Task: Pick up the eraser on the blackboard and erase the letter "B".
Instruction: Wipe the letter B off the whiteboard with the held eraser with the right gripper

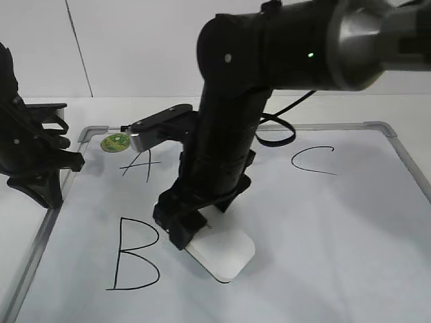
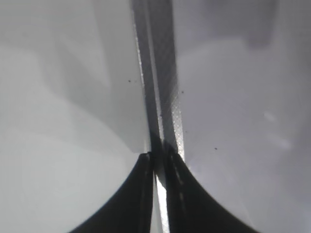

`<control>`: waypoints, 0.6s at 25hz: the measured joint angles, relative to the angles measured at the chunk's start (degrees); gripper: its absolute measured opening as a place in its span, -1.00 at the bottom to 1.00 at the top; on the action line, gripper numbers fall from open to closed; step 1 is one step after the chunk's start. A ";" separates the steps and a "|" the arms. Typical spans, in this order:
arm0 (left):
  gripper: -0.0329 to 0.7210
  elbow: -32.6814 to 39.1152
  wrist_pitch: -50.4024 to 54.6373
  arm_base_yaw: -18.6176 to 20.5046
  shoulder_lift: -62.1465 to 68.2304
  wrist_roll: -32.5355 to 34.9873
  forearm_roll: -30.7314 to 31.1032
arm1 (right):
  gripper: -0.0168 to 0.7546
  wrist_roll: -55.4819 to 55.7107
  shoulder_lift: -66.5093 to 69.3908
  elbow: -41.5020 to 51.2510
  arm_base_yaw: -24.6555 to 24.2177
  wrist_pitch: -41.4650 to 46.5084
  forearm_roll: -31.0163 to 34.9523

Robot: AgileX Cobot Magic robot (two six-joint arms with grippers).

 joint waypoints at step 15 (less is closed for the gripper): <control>-0.81 0.00 0.11 0.00 0.00 0.02 -0.81 | 0.50 -3.23 10.12 -8.52 6.30 2.11 -0.33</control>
